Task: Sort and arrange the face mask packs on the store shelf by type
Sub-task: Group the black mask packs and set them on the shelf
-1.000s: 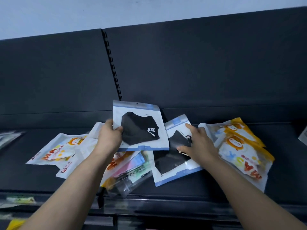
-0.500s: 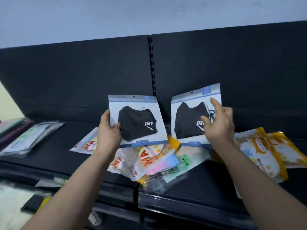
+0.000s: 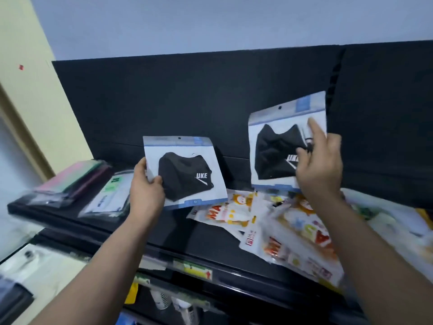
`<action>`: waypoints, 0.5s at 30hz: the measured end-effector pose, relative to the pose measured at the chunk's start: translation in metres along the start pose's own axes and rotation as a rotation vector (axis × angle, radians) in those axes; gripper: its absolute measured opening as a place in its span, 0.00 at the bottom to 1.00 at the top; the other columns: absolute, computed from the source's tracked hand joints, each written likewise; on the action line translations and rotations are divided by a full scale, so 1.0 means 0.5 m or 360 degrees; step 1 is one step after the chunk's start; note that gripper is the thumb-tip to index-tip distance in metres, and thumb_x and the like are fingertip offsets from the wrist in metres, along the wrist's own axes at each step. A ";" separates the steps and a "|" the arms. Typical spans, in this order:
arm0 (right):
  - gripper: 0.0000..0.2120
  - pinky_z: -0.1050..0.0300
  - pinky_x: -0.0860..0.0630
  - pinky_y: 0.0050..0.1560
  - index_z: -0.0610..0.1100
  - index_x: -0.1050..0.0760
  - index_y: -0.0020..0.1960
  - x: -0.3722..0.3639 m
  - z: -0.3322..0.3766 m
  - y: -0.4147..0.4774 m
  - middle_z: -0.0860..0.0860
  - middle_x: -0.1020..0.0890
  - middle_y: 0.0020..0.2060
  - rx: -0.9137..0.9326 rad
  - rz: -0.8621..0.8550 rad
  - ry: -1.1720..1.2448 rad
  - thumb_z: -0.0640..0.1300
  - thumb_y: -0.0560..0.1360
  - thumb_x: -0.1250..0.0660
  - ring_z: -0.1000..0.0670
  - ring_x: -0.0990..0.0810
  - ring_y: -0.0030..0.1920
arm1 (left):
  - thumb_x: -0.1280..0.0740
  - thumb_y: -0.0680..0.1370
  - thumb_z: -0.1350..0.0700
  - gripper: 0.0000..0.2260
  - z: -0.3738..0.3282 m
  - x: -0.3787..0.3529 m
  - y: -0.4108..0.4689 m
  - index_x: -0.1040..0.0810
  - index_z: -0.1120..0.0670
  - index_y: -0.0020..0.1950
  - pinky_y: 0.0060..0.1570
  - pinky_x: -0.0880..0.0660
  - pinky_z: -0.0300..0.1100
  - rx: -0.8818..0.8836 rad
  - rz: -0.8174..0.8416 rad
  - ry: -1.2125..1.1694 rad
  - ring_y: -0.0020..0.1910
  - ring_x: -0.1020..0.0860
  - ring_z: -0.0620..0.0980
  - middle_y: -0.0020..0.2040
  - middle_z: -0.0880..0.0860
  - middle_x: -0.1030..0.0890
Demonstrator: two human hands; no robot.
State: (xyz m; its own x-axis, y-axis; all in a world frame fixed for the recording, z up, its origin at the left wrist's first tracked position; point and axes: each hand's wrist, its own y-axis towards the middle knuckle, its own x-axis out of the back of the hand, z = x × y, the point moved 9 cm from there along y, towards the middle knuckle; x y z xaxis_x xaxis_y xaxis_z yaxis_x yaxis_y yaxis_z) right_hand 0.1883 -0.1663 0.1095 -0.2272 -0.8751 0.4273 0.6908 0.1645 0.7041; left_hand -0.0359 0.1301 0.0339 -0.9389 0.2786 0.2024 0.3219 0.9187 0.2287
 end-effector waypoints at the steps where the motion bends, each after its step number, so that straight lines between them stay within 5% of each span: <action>1: 0.27 0.60 0.33 0.48 0.48 0.37 0.73 -0.043 0.028 -0.014 0.41 0.31 0.57 0.0012 0.0055 0.0087 0.36 0.76 0.37 0.47 0.28 0.42 | 0.41 0.79 0.63 0.23 0.012 0.019 0.025 0.35 0.45 0.72 0.55 0.25 0.48 0.0004 0.0001 0.0033 0.53 0.22 0.50 0.58 0.49 0.22; 3: 0.27 0.65 0.36 0.46 0.48 0.37 0.74 -0.138 0.057 -0.043 0.43 0.31 0.58 -0.0103 0.0262 0.0187 0.37 0.77 0.37 0.50 0.30 0.43 | 0.41 0.79 0.63 0.24 0.024 0.058 0.066 0.35 0.46 0.72 0.53 0.27 0.45 -0.0041 -0.0019 0.0102 0.53 0.23 0.49 0.57 0.47 0.23; 9: 0.27 0.52 0.36 0.65 0.50 0.40 0.75 -0.368 0.052 -0.167 0.42 0.33 0.68 -0.0631 0.0815 0.0227 0.44 0.78 0.37 0.44 0.31 0.66 | 0.43 0.80 0.62 0.24 0.037 0.165 0.141 0.39 0.45 0.74 0.55 0.33 0.41 -0.0148 -0.0182 0.0191 0.59 0.25 0.50 0.64 0.48 0.25; 15: 0.27 0.56 0.35 0.63 0.45 0.41 0.75 -0.463 0.058 -0.240 0.41 0.33 0.68 -0.0654 0.0996 0.0183 0.45 0.78 0.37 0.43 0.32 0.66 | 0.43 0.79 0.61 0.24 0.067 0.215 0.175 0.40 0.45 0.74 0.64 0.28 0.50 -0.0170 -0.0255 0.0194 0.63 0.24 0.52 0.67 0.50 0.25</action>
State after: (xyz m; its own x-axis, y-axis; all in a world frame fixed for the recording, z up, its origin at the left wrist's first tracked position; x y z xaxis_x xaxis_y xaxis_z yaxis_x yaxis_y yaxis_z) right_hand 0.1380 0.0298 -0.0573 0.3491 -0.7197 0.6001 0.8725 0.4832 0.0719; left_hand -0.1126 0.2498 0.0435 -0.9595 0.0896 0.2671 0.1869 0.9119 0.3654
